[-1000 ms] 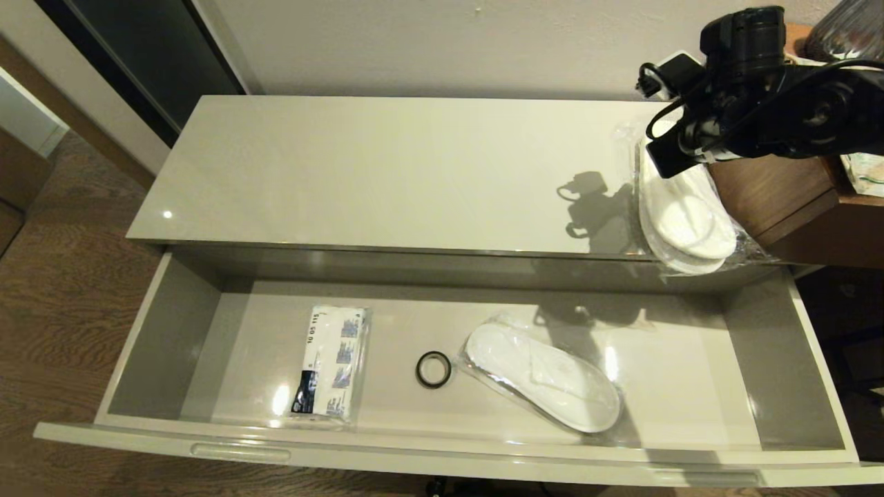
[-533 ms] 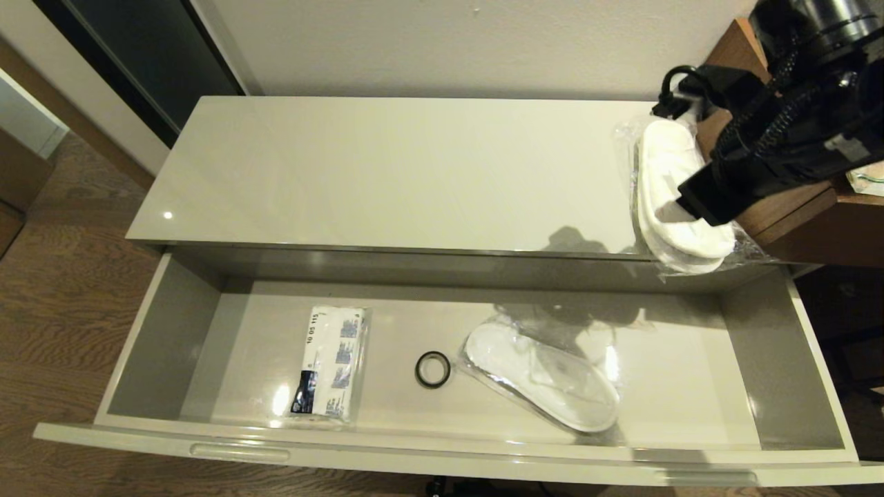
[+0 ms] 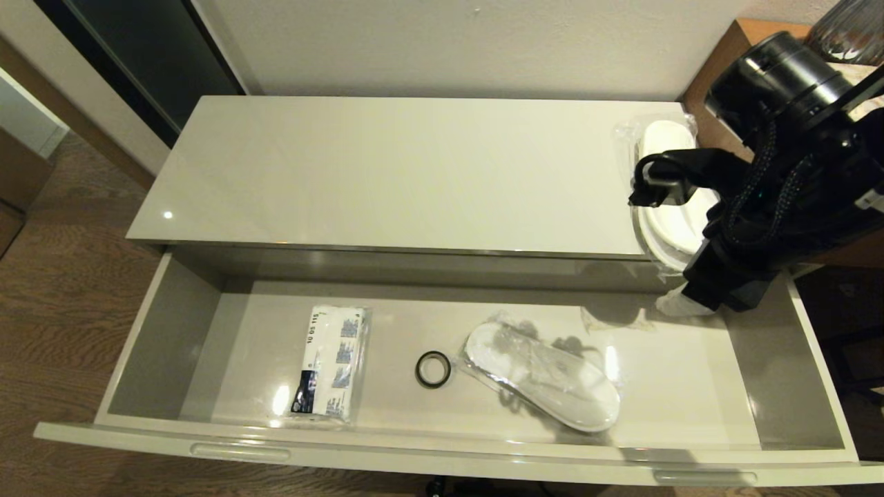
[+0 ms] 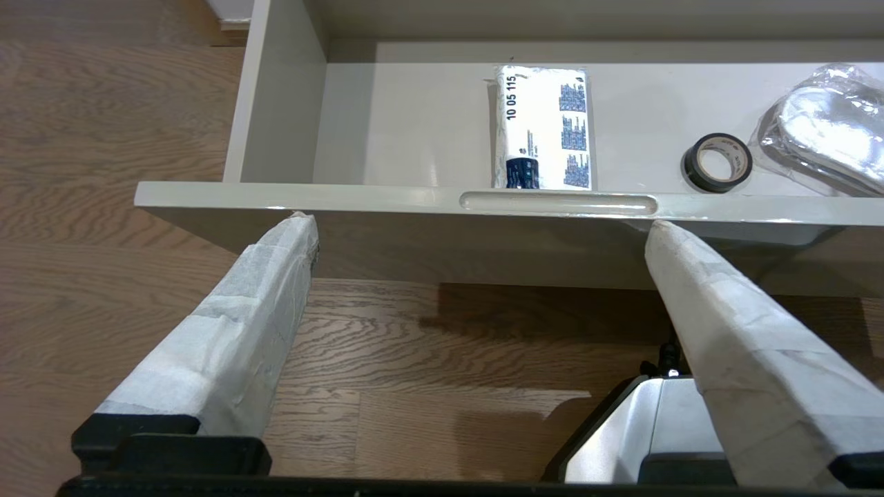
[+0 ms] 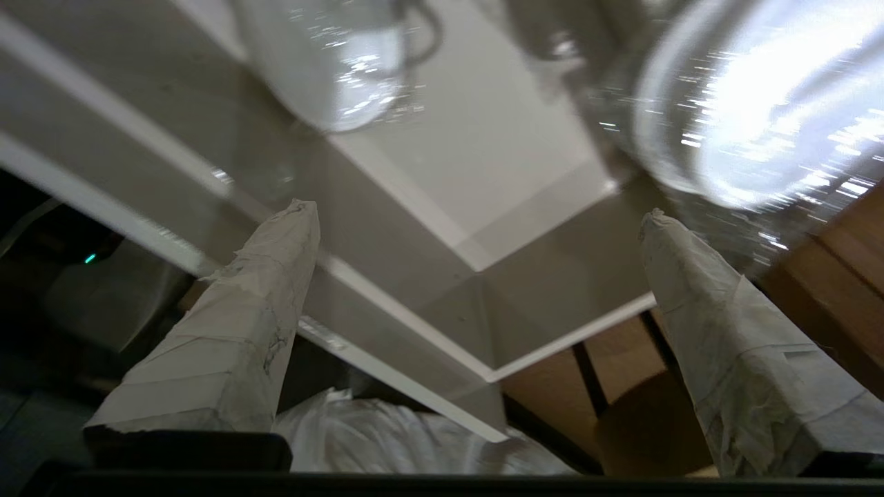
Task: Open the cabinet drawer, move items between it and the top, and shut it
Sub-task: Take out the disposable slippers from the drawer
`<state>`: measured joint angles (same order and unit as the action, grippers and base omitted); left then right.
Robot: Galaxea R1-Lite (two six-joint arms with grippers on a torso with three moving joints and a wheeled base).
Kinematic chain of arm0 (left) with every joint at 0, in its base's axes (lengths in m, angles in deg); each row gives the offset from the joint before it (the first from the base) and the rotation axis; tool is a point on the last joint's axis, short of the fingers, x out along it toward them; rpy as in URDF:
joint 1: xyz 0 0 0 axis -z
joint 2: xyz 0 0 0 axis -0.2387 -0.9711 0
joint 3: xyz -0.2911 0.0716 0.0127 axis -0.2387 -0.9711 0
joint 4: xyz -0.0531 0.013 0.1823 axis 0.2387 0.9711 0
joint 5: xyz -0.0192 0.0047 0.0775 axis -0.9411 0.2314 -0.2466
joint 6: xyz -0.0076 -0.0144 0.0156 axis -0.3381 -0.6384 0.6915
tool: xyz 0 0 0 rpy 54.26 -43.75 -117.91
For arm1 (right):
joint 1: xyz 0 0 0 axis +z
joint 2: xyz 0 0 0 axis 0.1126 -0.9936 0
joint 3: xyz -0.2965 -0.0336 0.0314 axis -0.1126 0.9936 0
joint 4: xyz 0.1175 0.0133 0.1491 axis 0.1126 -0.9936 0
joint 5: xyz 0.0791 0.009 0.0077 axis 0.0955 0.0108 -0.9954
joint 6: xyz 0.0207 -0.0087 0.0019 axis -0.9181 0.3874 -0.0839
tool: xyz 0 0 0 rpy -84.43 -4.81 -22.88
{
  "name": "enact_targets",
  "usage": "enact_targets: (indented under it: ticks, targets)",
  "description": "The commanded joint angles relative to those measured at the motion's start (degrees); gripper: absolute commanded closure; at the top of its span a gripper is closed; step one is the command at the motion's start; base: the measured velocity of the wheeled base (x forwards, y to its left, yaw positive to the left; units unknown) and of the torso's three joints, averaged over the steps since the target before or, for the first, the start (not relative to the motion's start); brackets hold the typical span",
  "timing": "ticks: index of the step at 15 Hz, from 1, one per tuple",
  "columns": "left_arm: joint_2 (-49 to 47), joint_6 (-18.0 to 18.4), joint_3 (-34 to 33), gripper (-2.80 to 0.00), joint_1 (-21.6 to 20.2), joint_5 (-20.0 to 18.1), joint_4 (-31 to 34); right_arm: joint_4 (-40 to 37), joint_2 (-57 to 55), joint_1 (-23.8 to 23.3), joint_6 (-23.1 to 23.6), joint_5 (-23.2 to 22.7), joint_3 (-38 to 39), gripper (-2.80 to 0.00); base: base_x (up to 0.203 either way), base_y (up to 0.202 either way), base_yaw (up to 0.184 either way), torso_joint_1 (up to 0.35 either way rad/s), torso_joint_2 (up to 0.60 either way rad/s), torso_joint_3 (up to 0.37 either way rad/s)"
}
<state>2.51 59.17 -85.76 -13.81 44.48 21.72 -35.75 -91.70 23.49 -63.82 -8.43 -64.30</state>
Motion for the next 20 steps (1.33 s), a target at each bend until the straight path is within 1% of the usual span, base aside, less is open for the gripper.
enact_targets:
  ticks: [1,3,5,6,8,9,11,12,14,16,18,19,20]
  targets:
    - [-0.07,0.05,0.00,-2.80,0.00,0.00,-0.05,-0.48,-1.15,0.19,0.23,-1.66,1.62,-2.80,0.000,0.000,0.000,0.000,0.00,0.000]
    - [-0.07,-0.04,0.00,-2.80,0.00,0.00,0.02,0.14,-1.31,0.35,-0.01,-2.61,4.85,-2.80,0.000,0.000,0.000,0.000,0.00,0.000]
    - [-0.07,0.05,0.00,-2.80,0.00,0.00,0.02,1.38,-0.87,2.50,0.14,-4.72,7.06,-2.80,0.000,0.000,0.000,0.000,0.00,0.000]
    - [-0.07,0.05,0.00,-2.80,0.00,0.00,0.02,2.71,-1.02,4.05,0.03,-4.58,7.54,0.00,0.000,0.000,0.000,0.000,0.00,0.000]
    - [-0.07,-0.03,0.00,-2.80,0.00,0.00,0.02,5.74,-1.71,6.58,-0.71,-4.37,8.53,0.00,0.000,0.000,0.000,0.000,0.00,0.000]
    - [-0.07,0.05,0.00,-2.80,0.00,0.00,0.02,7.34,-1.88,8.62,-1.12,-4.19,9.64,0.00,0.000,0.000,0.000,0.000,0.00,0.000]
    - [-0.07,0.05,0.00,-2.80,0.00,0.00,0.02,8.93,-2.11,11.42,-1.55,-4.01,11.69,0.00,0.000,0.000,0.000,0.000,0.00,0.000]
    - [-0.07,-0.04,0.00,-2.80,0.00,0.00,0.02,9.50,-2.53,11.98,-1.72,-3.97,12.39,0.00,0.000,0.000,0.000,0.000,0.00,0.000]
    - [-0.07,-0.04,0.00,-2.80,0.00,0.00,0.02,13.37,-4.53,13.01,-2.09,-3.40,14.66,0.00,0.000,0.000,0.000,0.000,0.00,0.000]
    - [-0.07,0.05,0.00,-2.80,0.00,0.00,0.02,17.10,-7.22,13.03,-2.12,-2.76,15.76,0.00,0.000,0.000,0.000,0.000,0.00,0.000]
    - [-0.07,-0.02,0.00,-2.80,0.00,0.00,0.02,19.12,-10.03,12.05,-2.17,-2.69,17.76,0.00,0.000,0.000,0.000,0.000,0.00,0.000]
    - [-0.07,0.05,0.00,-2.80,0.00,0.00,-0.06,20.52,-11.14,11.30,-2.08,-2.75,19.39,-2.80,0.000,0.000,0.000,0.000,0.00,0.000]
    - [-0.07,0.04,0.00,-2.80,0.00,0.00,0.02,23.22,-12.51,11.10,-1.99,-2.81,20.64,-2.80,0.000,0.000,0.000,0.000,0.00,0.000]
